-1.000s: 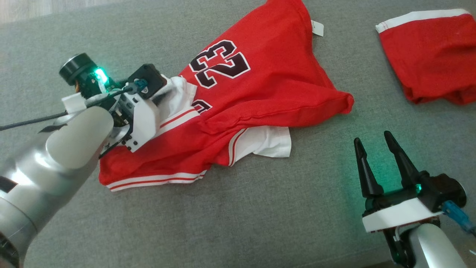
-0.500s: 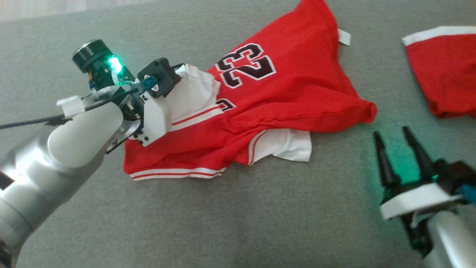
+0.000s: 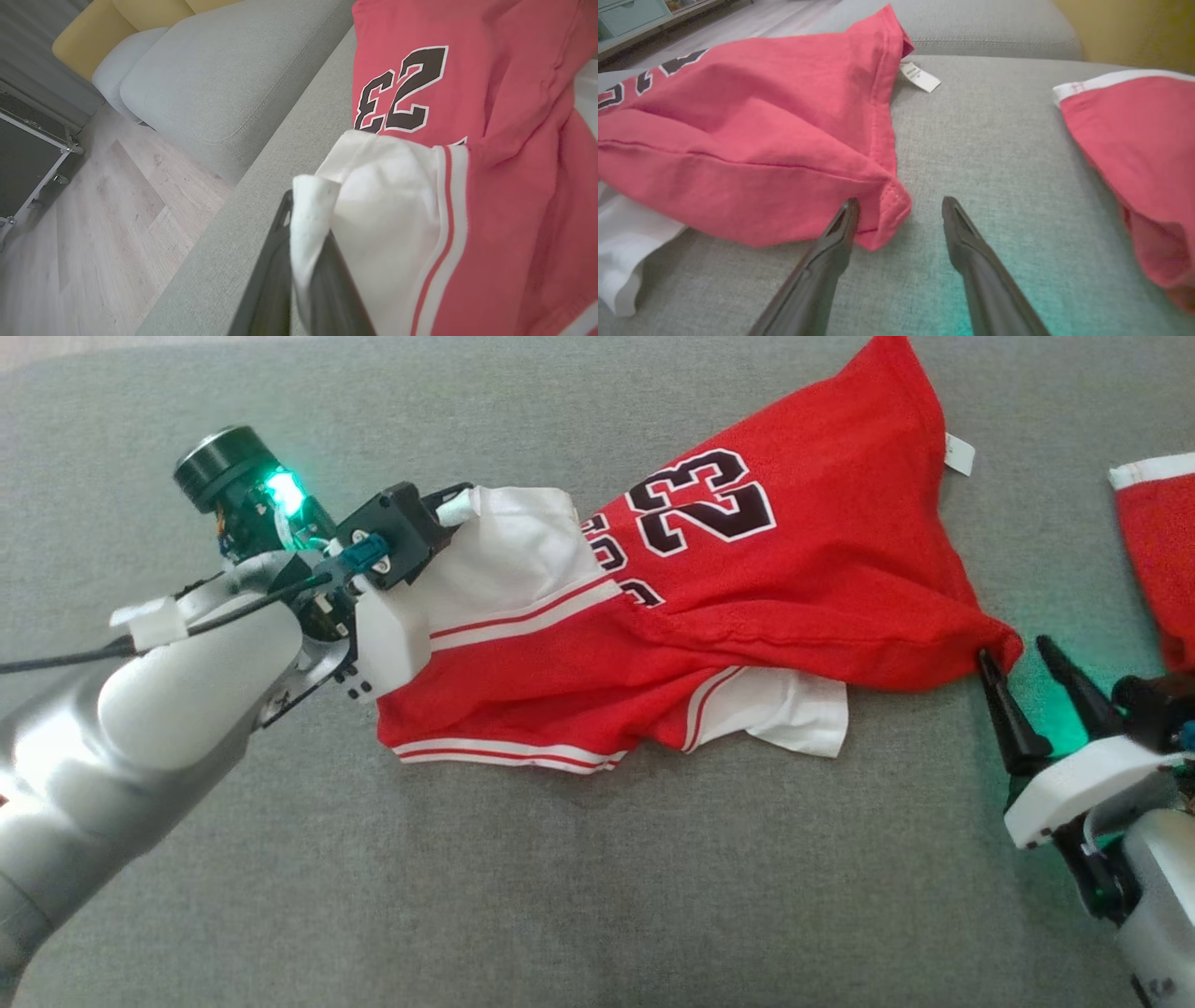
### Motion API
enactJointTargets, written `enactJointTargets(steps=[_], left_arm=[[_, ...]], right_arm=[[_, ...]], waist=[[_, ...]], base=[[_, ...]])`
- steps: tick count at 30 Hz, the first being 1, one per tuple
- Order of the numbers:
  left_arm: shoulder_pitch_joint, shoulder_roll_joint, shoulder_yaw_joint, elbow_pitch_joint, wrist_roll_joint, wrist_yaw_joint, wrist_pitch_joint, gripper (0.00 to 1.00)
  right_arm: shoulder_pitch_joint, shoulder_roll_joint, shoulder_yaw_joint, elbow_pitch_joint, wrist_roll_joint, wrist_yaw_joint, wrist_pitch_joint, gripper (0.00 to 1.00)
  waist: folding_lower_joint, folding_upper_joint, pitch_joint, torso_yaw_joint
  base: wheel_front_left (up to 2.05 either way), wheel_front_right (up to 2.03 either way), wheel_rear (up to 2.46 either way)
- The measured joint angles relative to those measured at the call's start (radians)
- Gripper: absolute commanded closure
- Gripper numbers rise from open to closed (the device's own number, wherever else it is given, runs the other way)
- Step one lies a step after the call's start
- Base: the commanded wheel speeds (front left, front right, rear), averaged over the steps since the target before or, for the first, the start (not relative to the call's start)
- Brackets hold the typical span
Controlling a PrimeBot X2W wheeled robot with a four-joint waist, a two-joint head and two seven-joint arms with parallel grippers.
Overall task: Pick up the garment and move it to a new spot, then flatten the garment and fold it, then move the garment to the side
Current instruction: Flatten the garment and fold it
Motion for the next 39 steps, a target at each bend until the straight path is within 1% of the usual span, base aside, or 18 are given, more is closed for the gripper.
enactJointTargets(steps=[1,2,3,4,5,8,11,17,22,26,31,34,36,39], left_arm=[[0.0,0.0,0.0,0.0,0.0,0.0,0.0,1.0],[0.0,0.002,0.0,-0.005,-0.001,0.002,0.0,1.0],[0.0,0.004,0.0,-0.01,-0.001,0.002,0.001,1.0],[0.001,0.005,0.0,-0.014,-0.001,0.002,0.001,1.0],[0.001,0.006,0.0,-0.016,-0.001,0.002,0.002,1.0],[0.003,0.012,-0.001,-0.019,-0.001,0.003,0.001,1.0],[0.007,0.021,-0.001,-0.018,-0.001,0.015,-0.007,1.0],[0.04,0.067,0.026,-0.023,-0.001,0.058,-0.121,1.0],[0.066,0.137,0.073,-0.071,-0.001,0.129,-0.223,1.0],[0.058,0.205,0.108,-0.159,0.041,0.175,-0.293,1.0],[-0.021,0.289,0.17,-0.277,0.09,0.216,-0.336,1.0],[-0.101,0.319,0.218,-0.32,0.095,0.222,-0.34,1.0],[-0.145,0.317,0.239,-0.328,0.091,0.216,-0.344,1.0],[-0.189,0.297,0.261,-0.303,0.061,0.188,-0.343,1.0]], right_arm=[[0.0,0.0,0.0,0.0,0.0,0.0,0.0,0.3],[-0.006,-0.003,0.012,0.01,0.007,0.0,0.0,0.53],[-0.012,-0.008,0.021,0.018,0.016,0.0,-0.001,0.66],[-0.019,-0.012,0.031,0.024,0.024,0.0,-0.002,0.81],[-0.026,-0.014,0.04,0.033,0.032,0.0,-0.004,1.0],[-0.042,-0.02,0.076,0.05,0.054,0.0,-0.012,1.0],[-0.05,-0.029,0.098,0.057,0.07,0.0,-0.029,1.0],[-0.077,-0.088,0.092,0.026,0.044,0.0,-0.057,1.0],[-0.129,-0.158,0.061,-0.085,-0.013,0.0,-0.063,1.0],[-0.16,-0.224,0.034,-0.208,-0.044,0.0,-0.055,1.0],[-0.246,-0.303,0.005,-0.372,-0.055,0.0,0.036,1.0],[-0.324,-0.345,-0.016,-0.443,-0.055,0.0,0.085,1.0],[-0.377,-0.359,-0.018,-0.463,-0.055,0.0,0.111,1.0],[-0.456,-0.36,0.001,-0.459,-0.049,0.0,0.136,1.0]], waist=[[0.0,0.0,0.0,0.0],[0.0,0.0,0.0,0.003],[0.0,0.0,0.0,0.006],[0.0,0.0,0.0,0.008],[0.0,0.0,-0.001,0.009],[0.0,0.0,-0.005,0.011],[0.0001,0.0,-0.019,0.01],[0.0,0.0,-0.081,-0.004],[-0.0001,0.0,-0.157,-0.025],[-0.0001,0.0,-0.22,-0.041],[-0.0003,0.0,-0.281,-0.064],[-0.0003,0.0001,-0.29,-0.081],[-0.0003,0.0001,-0.286,-0.087],[-0.0003,0.0001,-0.269,-0.089]], base=[[0.0,0.0,0.0],[0.0,0.0,0.0],[0.0,0.0,0.0],[0.0,0.0,0.0],[0.0,0.0,0.0],[0.0,0.0,0.0],[0.0,0.0,0.0],[0.0,0.0,0.0],[0.0,0.0,0.0],[0.0,0.0,0.0],[0.0,0.0,0.0],[0.0,0.0,0.0],[0.0,0.0,0.0],[0.0,0.0,0.0]])
